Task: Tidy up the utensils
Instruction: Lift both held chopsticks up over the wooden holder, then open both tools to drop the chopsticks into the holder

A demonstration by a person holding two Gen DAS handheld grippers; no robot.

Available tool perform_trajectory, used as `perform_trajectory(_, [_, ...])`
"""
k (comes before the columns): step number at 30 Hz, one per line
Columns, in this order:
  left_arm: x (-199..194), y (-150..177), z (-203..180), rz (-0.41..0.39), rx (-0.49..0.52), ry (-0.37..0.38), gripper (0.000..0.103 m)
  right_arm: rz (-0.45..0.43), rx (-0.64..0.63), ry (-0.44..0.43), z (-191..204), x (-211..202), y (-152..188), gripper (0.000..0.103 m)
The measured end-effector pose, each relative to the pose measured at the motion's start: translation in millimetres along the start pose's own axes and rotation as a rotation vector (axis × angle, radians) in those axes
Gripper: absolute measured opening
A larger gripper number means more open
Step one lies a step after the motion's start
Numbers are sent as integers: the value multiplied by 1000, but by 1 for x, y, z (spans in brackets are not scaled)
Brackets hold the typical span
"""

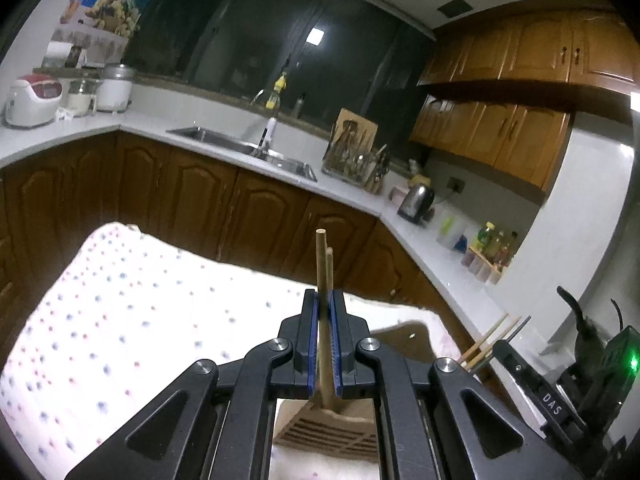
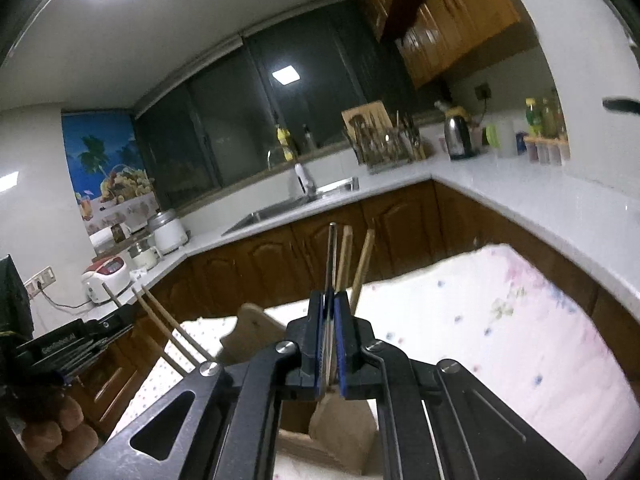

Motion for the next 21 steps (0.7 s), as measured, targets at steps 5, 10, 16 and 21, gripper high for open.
perform_trajectory(5, [11,-6,5,49,12,11,4,55,-1,-5,0,7,10,6])
perform_trajectory(10, [7,-17,8,57,32,5,4,97,17,-5,-6,13,9,6])
perform_trajectory(16, [1,-17,6,71,43,0,5,118,23,-5,-6,16,8,6])
perform_trajectory(21, [1,-16,3,83,59,-7,5,134,25,-10,-7,18,7,8])
Point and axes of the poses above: each gripper's, at about its wrist camera, not at the fingertips, and x roughly the way its jaws point, z to its left, y to its underside, the point moved 3 cm from there along x, roughly the way its jaws point, and after that the axes turned 6 degrees about y, right-handed, at the moved point
